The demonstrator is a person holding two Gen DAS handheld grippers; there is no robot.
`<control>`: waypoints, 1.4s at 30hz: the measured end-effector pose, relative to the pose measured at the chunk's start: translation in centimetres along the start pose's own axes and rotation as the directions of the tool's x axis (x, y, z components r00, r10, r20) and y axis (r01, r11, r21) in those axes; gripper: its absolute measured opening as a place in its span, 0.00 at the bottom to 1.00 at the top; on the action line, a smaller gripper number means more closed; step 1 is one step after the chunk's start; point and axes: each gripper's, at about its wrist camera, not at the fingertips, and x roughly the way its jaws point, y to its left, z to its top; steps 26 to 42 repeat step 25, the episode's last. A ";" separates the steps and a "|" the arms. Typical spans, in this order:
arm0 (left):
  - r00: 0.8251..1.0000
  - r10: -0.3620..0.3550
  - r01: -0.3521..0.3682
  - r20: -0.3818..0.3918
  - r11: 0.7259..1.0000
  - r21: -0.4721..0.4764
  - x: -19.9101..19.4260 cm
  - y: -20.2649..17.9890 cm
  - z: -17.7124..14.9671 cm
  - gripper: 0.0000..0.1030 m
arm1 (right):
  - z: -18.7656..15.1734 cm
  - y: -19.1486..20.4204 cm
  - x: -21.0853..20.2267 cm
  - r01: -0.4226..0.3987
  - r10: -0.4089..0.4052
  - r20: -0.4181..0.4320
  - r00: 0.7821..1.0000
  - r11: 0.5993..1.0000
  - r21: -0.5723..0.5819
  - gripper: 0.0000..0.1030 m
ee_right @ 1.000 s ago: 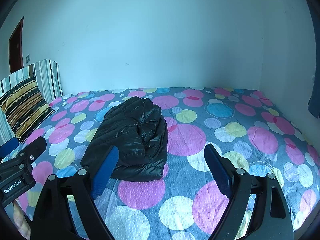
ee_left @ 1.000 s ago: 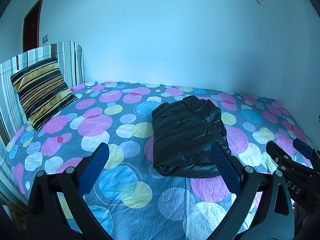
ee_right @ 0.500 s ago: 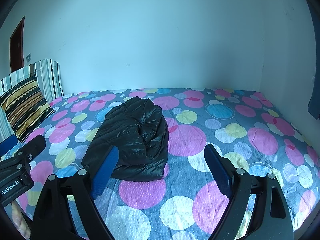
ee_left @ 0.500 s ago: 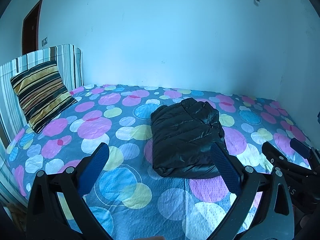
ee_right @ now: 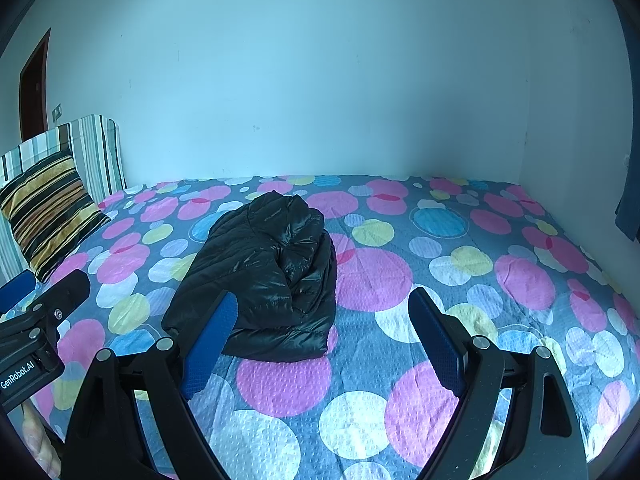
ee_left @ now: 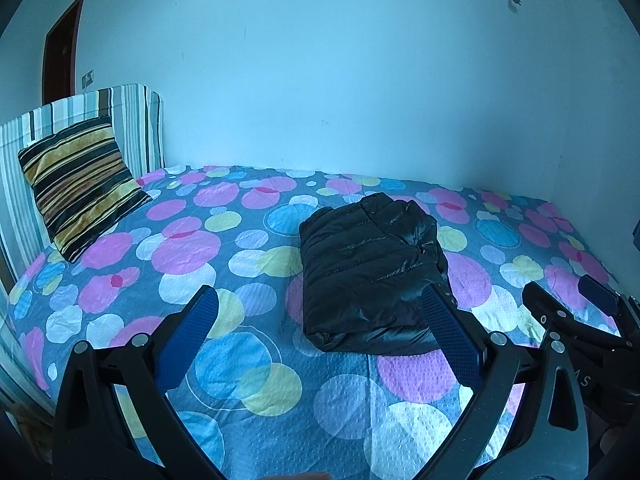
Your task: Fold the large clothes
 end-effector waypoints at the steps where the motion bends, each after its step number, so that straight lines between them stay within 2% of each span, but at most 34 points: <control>1: 1.000 0.000 0.000 0.000 1.000 0.003 0.0 0.0 0.0 0.98 | 0.0 0.0 0.0 -0.001 0.001 -0.001 1.000 1.000 0.001 0.83; 9: 1.000 0.007 -0.007 0.003 0.999 0.035 0.4 -0.5 -0.4 0.98 | -0.2 -0.1 0.2 -0.005 0.005 -0.007 1.000 1.000 -0.004 0.83; 13: 0.998 0.058 -0.059 0.004 0.996 0.064 1.0 -0.9 -0.8 0.98 | -0.4 -0.4 0.8 -0.010 0.010 -0.019 1.000 1.000 -0.008 0.83; 16: 0.999 0.045 -0.045 -0.006 0.997 0.055 1.6 -0.7 -1.0 0.98 | -0.6 -0.7 1.4 -0.015 0.015 -0.031 0.999 1.000 -0.010 0.83; 21: 0.999 0.032 -0.031 -0.042 0.999 0.027 3.7 0.4 -1.2 0.98 | -0.8 -1.3 2.6 -0.020 0.019 -0.053 0.998 1.000 -0.012 0.83; 25: 0.991 0.070 -0.071 -0.110 0.997 -0.011 7.8 3.7 -1.6 0.98 | -0.8 -3.4 4.6 0.006 -0.005 -0.088 0.996 1.000 0.006 0.83; 42: 0.991 0.070 -0.071 -0.110 0.997 -0.011 7.8 3.7 -1.6 0.98 | -0.8 -3.4 4.6 0.006 -0.005 -0.088 0.996 1.000 0.006 0.83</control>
